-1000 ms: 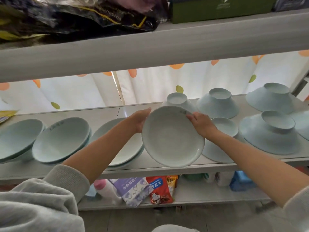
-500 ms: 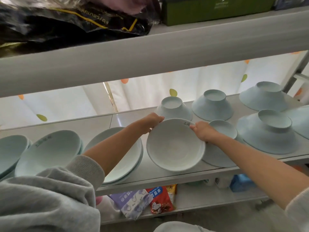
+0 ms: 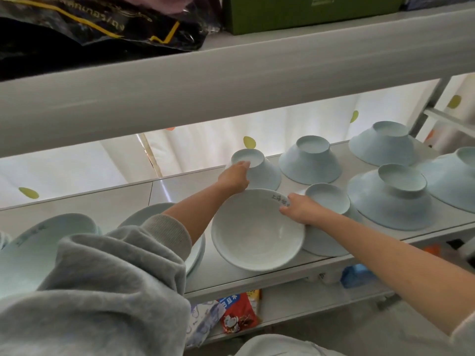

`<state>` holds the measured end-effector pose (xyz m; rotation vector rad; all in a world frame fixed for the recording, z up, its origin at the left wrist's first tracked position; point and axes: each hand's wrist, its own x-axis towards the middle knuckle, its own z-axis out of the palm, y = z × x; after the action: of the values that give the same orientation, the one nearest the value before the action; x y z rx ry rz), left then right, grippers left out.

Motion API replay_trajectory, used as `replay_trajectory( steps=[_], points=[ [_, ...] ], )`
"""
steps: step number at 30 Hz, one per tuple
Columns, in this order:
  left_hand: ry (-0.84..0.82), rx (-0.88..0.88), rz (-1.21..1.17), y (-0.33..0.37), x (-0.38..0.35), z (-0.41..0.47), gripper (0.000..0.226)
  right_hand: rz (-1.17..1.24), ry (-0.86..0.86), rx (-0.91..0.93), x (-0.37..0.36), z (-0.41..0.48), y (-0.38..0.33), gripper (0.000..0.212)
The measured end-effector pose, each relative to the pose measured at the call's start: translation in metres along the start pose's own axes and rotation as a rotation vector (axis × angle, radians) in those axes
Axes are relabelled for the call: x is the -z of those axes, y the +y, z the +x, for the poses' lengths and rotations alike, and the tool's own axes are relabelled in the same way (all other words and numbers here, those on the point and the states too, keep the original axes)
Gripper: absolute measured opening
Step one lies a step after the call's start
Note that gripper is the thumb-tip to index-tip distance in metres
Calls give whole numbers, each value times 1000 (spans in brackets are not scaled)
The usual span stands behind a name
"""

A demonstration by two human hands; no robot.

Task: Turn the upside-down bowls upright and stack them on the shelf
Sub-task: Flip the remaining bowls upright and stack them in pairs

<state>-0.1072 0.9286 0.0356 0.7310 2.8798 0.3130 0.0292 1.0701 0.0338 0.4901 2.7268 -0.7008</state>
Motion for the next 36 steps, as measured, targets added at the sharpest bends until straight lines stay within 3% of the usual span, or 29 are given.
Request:
replay_trajectory(
  steps=[6, 10, 14, 23, 27, 31, 36],
  points=[
    [112, -12, 96, 2, -5, 7, 33, 84, -21, 2, 5, -7, 8, 40],
    [160, 40, 5, -3, -3, 8, 19, 216, -16, 0, 8, -16, 8, 40],
    [169, 35, -52, -6, 3, 8, 10, 161, 29, 38, 11, -23, 8, 47],
    [287, 186, -362, -23, 59, 10, 18, 253, 238, 129, 15, -18, 8, 46],
    [395, 139, -489, -30, 80, 0, 19, 297, 333, 164, 14, -11, 7, 45],
    [389, 18, -651, -24, 97, -18, 16, 396, 440, 238, 17, -5, 4, 71],
    [139, -88, -1061, -18, 108, -47, 14, 769, 475, 209, 19, 6, -4, 100]
  ],
)
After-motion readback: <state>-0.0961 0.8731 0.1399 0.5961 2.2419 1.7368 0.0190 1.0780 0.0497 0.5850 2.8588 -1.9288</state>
